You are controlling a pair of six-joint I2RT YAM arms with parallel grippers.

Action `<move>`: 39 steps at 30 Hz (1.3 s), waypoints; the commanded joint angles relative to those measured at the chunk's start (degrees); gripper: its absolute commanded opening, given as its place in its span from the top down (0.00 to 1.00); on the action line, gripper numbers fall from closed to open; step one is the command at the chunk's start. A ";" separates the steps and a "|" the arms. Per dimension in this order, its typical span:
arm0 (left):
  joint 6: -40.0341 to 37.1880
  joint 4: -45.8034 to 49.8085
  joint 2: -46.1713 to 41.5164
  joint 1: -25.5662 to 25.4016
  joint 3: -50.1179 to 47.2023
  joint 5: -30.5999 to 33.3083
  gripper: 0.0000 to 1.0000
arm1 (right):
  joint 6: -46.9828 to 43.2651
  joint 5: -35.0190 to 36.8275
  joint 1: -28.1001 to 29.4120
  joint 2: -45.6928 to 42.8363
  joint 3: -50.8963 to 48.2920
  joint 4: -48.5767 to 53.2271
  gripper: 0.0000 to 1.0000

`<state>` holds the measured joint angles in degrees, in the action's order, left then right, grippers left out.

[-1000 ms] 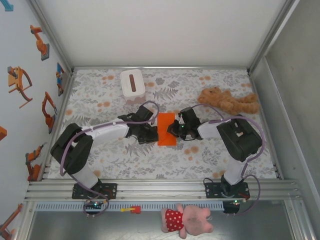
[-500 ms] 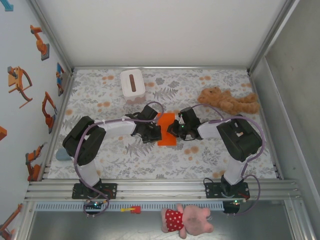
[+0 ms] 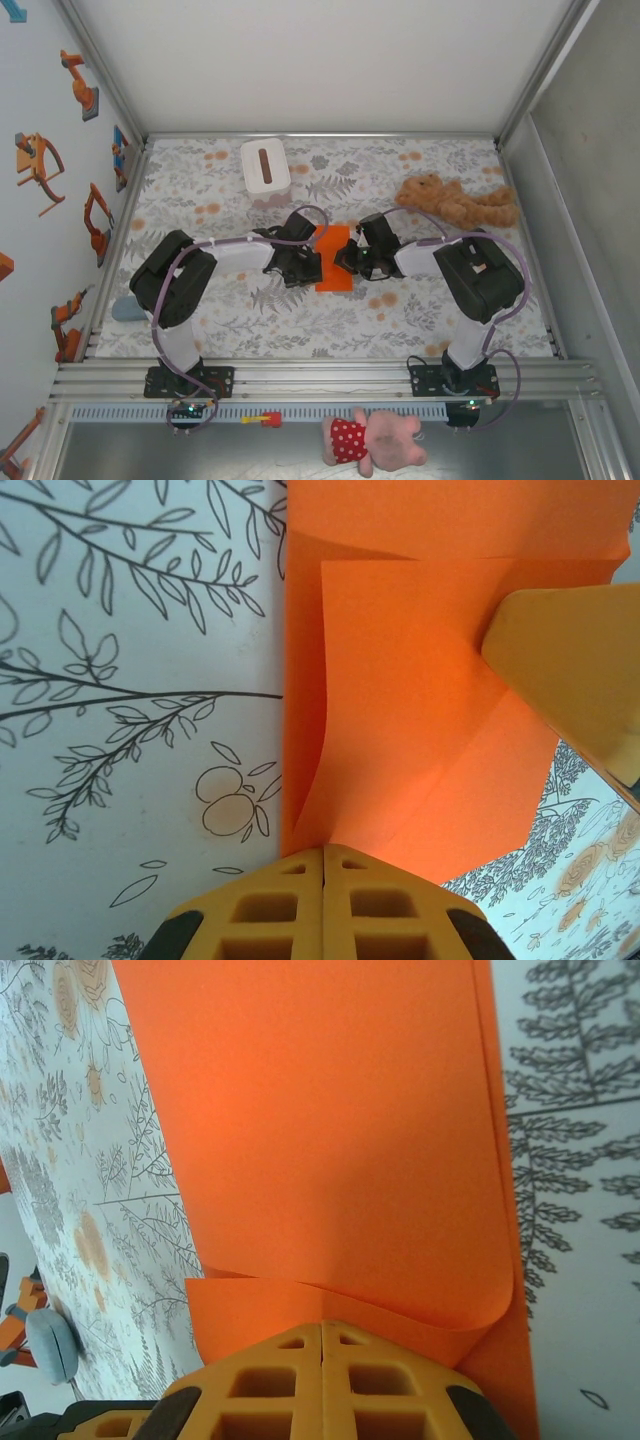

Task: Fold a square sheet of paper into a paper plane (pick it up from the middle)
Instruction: Fold the triangle a second time at the center of the table.

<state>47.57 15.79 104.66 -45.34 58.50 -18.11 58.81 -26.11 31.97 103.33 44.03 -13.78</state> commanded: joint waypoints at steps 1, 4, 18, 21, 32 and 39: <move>0.39 2.06 0.87 -0.12 0.04 2.41 1.00 | -2.32 4.69 -0.35 0.58 -0.84 8.64 1.00; 0.50 2.66 1.05 -0.24 -0.05 2.79 1.00 | -4.78 3.43 -0.34 -2.17 0.26 8.16 1.00; 0.85 2.93 1.44 -0.19 -0.51 2.44 1.00 | -8.37 -1.20 4.33 -2.84 2.63 7.33 1.00; 0.81 2.97 1.42 -0.19 -0.54 2.30 1.00 | -7.83 -2.13 4.51 -1.47 2.81 6.15 1.00; 0.70 2.52 -1.08 -0.27 0.27 1.59 1.00 | -9.59 2.10 4.59 -0.20 3.25 11.56 1.00; 1.09 -0.85 -2.21 -0.28 0.58 -0.50 0.95 | -9.52 2.82 4.60 0.21 3.49 12.02 1.00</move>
<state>47.88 15.51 103.70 -45.39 58.50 -17.65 50.26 -26.15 36.32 102.00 46.68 -4.84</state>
